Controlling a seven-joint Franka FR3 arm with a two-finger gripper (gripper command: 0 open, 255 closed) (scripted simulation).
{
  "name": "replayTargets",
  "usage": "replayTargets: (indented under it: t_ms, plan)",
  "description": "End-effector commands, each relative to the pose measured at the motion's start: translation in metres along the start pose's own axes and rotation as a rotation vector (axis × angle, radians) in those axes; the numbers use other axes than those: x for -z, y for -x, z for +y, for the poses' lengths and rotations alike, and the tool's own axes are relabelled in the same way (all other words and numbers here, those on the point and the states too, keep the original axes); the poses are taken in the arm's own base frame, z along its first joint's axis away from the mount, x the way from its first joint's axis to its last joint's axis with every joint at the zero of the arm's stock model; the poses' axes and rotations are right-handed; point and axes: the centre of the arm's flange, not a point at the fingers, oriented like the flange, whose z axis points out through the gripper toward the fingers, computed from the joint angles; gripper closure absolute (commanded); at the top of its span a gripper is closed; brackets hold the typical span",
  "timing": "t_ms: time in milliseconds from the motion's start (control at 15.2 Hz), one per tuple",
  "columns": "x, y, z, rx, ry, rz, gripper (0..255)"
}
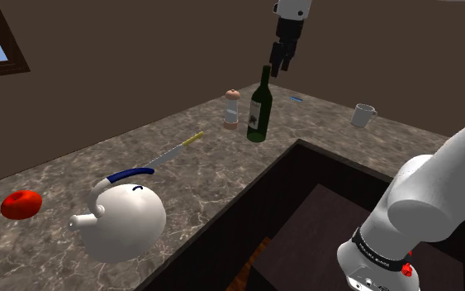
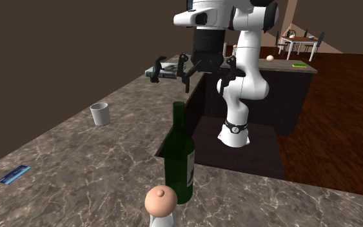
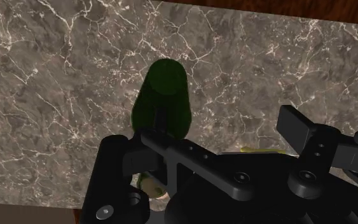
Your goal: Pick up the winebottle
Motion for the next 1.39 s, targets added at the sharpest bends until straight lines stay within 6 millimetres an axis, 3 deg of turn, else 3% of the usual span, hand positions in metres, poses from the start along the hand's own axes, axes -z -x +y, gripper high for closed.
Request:
replayTargets:
  t_ms: [0,330,924,990,1320]
  plan:
    - [0.002,-0.02,0.021,0.012,-0.007,0.001,0]
    - [0.004,-0.065,0.063,0.037,-0.026,0.002,0]
    - [-0.036,-0.063,0.062,0.037,-0.026,0.002,0]
    - [-0.036,-0.063,0.063,0.037,-0.026,0.002,255]
    - [-0.036,-0.063,0.063,0.037,-0.026,0.002,255]
